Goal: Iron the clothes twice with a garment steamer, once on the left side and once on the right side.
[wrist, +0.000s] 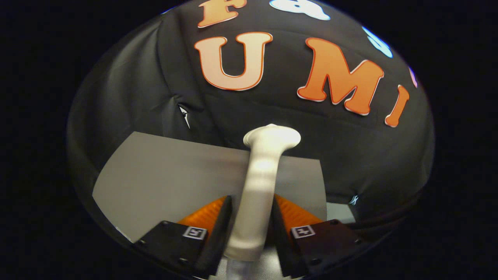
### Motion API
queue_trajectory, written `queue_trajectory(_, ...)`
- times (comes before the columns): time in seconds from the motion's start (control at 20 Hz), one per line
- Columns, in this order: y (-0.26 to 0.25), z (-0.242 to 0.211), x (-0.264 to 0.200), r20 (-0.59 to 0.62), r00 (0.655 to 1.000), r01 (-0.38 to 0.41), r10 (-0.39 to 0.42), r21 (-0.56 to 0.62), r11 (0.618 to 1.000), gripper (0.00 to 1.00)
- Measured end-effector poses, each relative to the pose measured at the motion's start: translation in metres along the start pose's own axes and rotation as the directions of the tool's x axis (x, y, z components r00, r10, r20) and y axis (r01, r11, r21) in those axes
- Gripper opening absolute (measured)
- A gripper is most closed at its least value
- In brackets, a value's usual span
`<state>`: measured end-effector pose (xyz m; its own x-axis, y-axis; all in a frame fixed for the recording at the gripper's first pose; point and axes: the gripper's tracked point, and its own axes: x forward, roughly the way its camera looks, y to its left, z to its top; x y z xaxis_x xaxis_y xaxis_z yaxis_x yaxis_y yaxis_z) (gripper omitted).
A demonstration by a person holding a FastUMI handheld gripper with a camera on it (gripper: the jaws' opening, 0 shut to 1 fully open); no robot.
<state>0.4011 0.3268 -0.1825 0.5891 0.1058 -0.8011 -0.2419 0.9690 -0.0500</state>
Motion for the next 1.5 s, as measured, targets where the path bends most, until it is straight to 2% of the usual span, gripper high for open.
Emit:
queue_trajectory(0.05,-0.002,0.000,-0.005,-0.002,1.000,-0.012,0.012,0.015,1.000,0.58)
queue_trajectory(0.25,-0.006,0.006,-0.016,0.064,0.997,-0.036,0.033,0.042,0.998,0.44)
queue_trajectory(0.4,0.008,0.006,-0.044,0.152,0.986,-0.073,0.067,0.037,0.997,0.43)
queue_trajectory(0.5,0.015,0.010,-0.067,0.234,0.969,-0.073,0.075,-0.016,0.997,0.43)
queue_trajectory(0.6,0.019,0.010,-0.095,0.321,0.944,-0.062,0.080,-0.064,0.996,0.42)
queue_trajectory(0.75,0.037,0.013,-0.145,0.434,0.891,-0.083,0.129,-0.123,0.989,0.43)
queue_trajectory(0.95,0.054,0.001,-0.219,0.543,0.817,-0.135,0.193,-0.144,0.980,0.42)
queue_trajectory(1.2,0.052,-0.020,-0.301,0.646,0.722,-0.162,0.248,-0.191,0.968,0.42)
queue_trajectory(1.5,0.016,-0.071,-0.370,0.705,0.670,-0.152,0.234,-0.178,0.972,0.42)
